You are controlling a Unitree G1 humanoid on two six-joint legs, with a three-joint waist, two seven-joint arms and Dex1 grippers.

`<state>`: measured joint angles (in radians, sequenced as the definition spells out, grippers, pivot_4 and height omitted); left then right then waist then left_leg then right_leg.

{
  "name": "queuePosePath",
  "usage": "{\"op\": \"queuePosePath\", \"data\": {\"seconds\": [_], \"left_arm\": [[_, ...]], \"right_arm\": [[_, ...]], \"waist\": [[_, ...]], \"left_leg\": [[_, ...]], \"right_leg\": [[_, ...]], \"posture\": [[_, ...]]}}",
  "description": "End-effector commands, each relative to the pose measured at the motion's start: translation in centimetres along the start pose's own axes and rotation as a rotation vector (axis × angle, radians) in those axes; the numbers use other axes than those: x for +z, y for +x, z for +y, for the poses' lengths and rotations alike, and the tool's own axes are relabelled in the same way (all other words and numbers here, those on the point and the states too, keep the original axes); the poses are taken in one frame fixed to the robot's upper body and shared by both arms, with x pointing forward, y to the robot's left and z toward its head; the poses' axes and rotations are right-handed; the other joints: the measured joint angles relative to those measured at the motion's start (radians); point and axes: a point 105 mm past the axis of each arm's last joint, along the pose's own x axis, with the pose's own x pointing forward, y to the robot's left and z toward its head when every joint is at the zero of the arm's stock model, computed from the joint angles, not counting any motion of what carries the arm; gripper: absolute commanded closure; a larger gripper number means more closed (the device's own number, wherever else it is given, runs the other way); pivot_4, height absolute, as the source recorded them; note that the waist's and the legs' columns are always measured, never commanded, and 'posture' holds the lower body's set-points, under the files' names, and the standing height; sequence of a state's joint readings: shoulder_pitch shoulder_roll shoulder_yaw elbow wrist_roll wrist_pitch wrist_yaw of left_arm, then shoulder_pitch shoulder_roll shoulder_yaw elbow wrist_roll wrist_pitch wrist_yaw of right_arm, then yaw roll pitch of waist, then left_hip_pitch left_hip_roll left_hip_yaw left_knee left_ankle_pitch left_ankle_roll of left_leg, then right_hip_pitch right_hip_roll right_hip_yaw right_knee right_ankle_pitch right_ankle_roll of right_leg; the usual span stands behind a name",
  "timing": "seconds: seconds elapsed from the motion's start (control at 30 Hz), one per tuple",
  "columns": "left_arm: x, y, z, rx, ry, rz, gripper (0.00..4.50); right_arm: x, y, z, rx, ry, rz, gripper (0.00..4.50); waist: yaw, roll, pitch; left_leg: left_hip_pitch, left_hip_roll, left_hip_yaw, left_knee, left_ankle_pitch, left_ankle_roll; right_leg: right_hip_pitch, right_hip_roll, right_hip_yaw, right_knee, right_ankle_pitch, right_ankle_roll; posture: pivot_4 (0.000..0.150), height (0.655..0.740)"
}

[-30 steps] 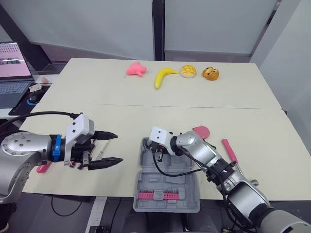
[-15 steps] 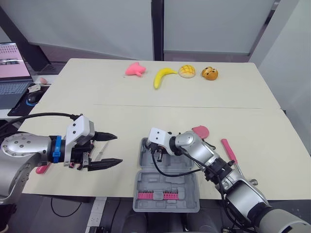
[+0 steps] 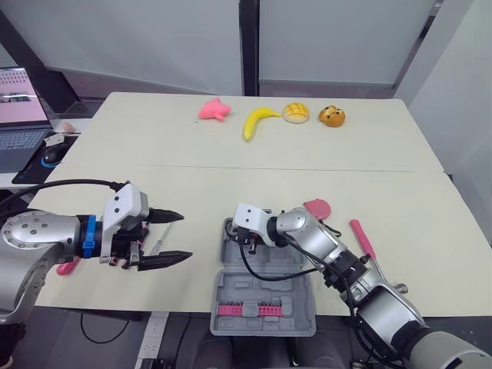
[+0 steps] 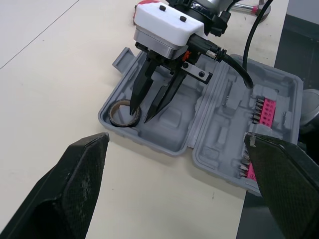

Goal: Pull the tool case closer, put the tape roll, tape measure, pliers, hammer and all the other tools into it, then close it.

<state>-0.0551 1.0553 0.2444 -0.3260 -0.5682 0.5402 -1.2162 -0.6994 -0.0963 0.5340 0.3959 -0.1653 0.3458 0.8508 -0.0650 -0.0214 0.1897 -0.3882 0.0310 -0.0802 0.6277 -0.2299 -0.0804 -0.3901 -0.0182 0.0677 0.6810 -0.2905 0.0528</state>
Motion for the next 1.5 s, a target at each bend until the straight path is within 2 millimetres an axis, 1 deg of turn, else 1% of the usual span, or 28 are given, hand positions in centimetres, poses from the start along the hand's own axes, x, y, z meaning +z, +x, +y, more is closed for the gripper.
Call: {"op": "queuePosePath", "data": {"seconds": [0.03, 0.13, 0.2, 0.4, 0.53, 0.6, 0.67, 0.73, 0.83, 0.93, 1.03, 1.1, 1.17, 1.23, 1.27, 1.3, 1.37, 1.47, 1.5], "left_arm": [[0.6, -0.5, 0.1, 0.008, 0.038, -0.003, 0.0], [0.6, -0.5, 0.2, 0.01, 0.039, -0.003, 0.0], [0.6, -0.6, 0.4, 0.019, 0.044, -0.005, 0.0], [0.6, -0.8, 0.6, 0.028, 0.052, -0.004, 0.0], [0.5, -0.7, 0.6, 0.027, 0.053, -0.003, 0.0], [0.5, -0.7, 0.6, 0.026, 0.053, -0.002, 0.0], [0.5, -0.6, 0.5, 0.025, 0.054, -0.001, 0.0], [0.5, -0.6, 0.6, 0.024, 0.055, 0.0, 0.0], [0.5, -0.6, 0.6, 0.024, 0.057, 0.001, 0.0], [0.5, -0.5, 0.6, 0.027, 0.058, 0.0, 0.0], [0.5, -0.5, 0.7, 0.029, 0.057, -0.005, 0.0], [0.6, -0.5, 1.0, 0.041, 0.056, -0.014, 0.0], [0.5, -0.6, 1.2, 0.052, 0.051, -0.022, 0.0], [0.3, -0.9, 1.5, 0.071, 0.037, -0.033, 0.0], [0.2, -1.0, 1.7, 0.082, 0.028, -0.036, 0.0], [0.1, -1.1, 1.8, 0.089, 0.022, -0.038, 0.0], [-0.6, -1.9, 2.5, 0.123, 0.001, -0.03, 0.0], [-1.0, -4.1, 4.5, 0.216, -0.046, -0.048, 0.0], [-1.1, -4.8, 4.9, 0.241, -0.057, -0.05, 0.0]], "right_arm": [[1.8, -0.5, -0.3, -0.013, -0.027, -0.091, 3.36], [1.9, -0.3, -0.3, -0.03, -0.02, -0.125, 3.36], [1.4, 0.1, -0.3, -0.053, -0.013, -0.13, 3.36], [0.9, 1.0, -1.2, -0.152, 0.055, -0.18, 3.36], [-0.2, 1.4, -1.4, -0.172, 0.068, -0.155, 3.36], [-1.2, 1.5, -1.4, -0.17, 0.064, -0.118, 3.36], [-2.4, 1.7, -0.8, -0.144, 0.053, -0.074, 3.36], [-2.9, 1.8, -0.5, -0.125, 0.06, -0.053, 3.36], [-3.1, 1.8, -0.5, -0.131, 0.057, -0.042, 3.36], [-2.5, 1.7, -0.9, -0.153, 0.067, -0.065, 3.36], [-0.4, 1.2, -1.5, -0.167, 0.057, -0.164, 3.36], [1.5, 0.3, -1.8, -0.159, 0.078, -0.271, 3.36], [2.8, -0.6, -1.9, -0.142, 0.083, -0.337, 3.36], [4.2, -2.7, -2.3, -0.126, 0.046, -0.408, 3.36], [4.6, -3.8, -2.5, -0.124, 0.027, -0.432, 3.36], [4.9, -4.6, -2.7, -0.123, 0.016, -0.444, 3.36], [3.9, -7.4, -3.3, -0.121, -0.053, -0.404, 3.36], [1.9, -12.7, -4.2, -0.119, -0.067, -0.354, 2.92], [1.3, -14.1, -4.3, -0.119, -0.062, -0.337, 2.76]], "waist": [[0.0, 0.0, 0.0], [0.0, 0.0, 0.0], [0.0, 0.0, 0.0], [-0.001, 0.0, 0.0], [-0.001, 0.0, 0.0], [-0.002, 0.0, 0.0], [-0.003, 0.0, 0.0], [-0.004, 0.0, 0.0], [-0.004, 0.0, 0.0], [-0.005, 0.0, 0.0], [-0.007, 0.0, 0.0], [-0.007, 0.0, 0.0], [-0.009, 0.0, 0.0], [-0.01, 0.0, 0.0], [-0.01, 0.0, 0.0], [-0.01, 0.0, 0.0], [-0.007, 0.0, 0.0], [0.009, 0.0, 0.001], [0.01, 0.0, 0.001]], "left_leg": [[0.0, 0.0, 0.0, 0.0, 0.0, 0.0], [0.0, 0.0, 0.0, 0.0, 0.0, 0.0], [0.0, 0.0, 0.0, 0.0, 0.0, 0.0], [0.0, 0.0, 0.0, 0.0, 0.0, 0.0], [0.0, 0.0, 0.0, 0.0, 0.0, 0.0], [0.0, 0.0, 0.0, 0.0, 0.0, 0.0], [0.0, 0.0, 0.0, -0.001, 0.0, 0.0], [0.001, 0.0, 0.0, -0.001, 0.0, 0.0], [0.001, 0.0, 0.0, 0.0, 0.0, 0.0], [0.002, 0.0, 0.0, -0.001, 0.0, 0.0], [0.002, 0.0, 0.0, -0.001, 0.0, 0.0], [0.001, 0.0, 0.0, -0.001, 0.0, 0.0], [0.001, 0.0, 0.0, -0.001, 0.0, 0.0], [0.0, 0.0, 0.0, -0.001, 0.0, 0.0], [0.0, 0.0, 0.0, -0.001, 0.0, 0.0], [0.0, 0.0, 0.0, -0.001, 0.0, 0.0], [0.0, 0.0, 0.0, 0.0, 0.0, 0.0], [-0.001, 0.0, 0.0, 0.0, 0.0, 0.0], [-0.002, 0.0, 0.0, 0.0, 0.0, 0.0]], "right_leg": [[0.0, 0.0, 0.0, 0.0, 0.0, 0.0], [0.0, 0.0, 0.0, 0.0, 0.0, 0.0], [0.0, 0.0, 0.0, 0.0, 0.0, 0.0], [0.0, 0.0, 0.0, 0.0, 0.0, 0.0], [0.0, 0.0, 0.0, 0.0, 0.0, 0.0], [0.0, 0.0, 0.0, 0.0, 0.0, 0.0], [0.0, 0.0, 0.0, 0.0, 0.0, 0.0], [0.0, 0.0, 0.0, 0.0, 0.0, 0.0], [0.001, 0.0, 0.001, 0.0, 0.0, 0.0], [0.001, 0.0, 0.001, 0.0, 0.0, 0.0], [0.001, 0.0, 0.001, 0.0, 0.0, 0.0], [0.001, 0.0, 0.0, 0.0, 0.0, 0.0], [0.0, 0.0, 0.001, 0.0, 0.0, 0.0], [0.0, 0.0, 0.0, 0.0, 0.0, 0.0], [0.0, 0.0, 0.0, 0.0, 0.0, 0.0], [0.0, 0.0, 0.0, 0.0, 0.0, 0.0], [0.0, 0.0, 0.0, 0.0, 0.0, 0.0], [0.0, -0.001, -0.001, -0.001, 0.0, 0.0], [0.0, -0.001, -0.001, -0.001, 0.0, 0.0]], "posture": [[0.15, 0.74], [0.15, 0.74], [0.15, 0.74], [0.15, 0.74], [0.15, 0.74], [0.15, 0.74], [0.15, 0.74], [0.15, 0.74], [0.15, 0.74], [0.15, 0.74], [0.15, 0.74], [0.15, 0.74], [0.15, 0.74], [0.15, 0.74], [0.15, 0.74], [0.15, 0.74], [0.15, 0.74], [0.15, 0.74], [0.15, 0.74]]}}
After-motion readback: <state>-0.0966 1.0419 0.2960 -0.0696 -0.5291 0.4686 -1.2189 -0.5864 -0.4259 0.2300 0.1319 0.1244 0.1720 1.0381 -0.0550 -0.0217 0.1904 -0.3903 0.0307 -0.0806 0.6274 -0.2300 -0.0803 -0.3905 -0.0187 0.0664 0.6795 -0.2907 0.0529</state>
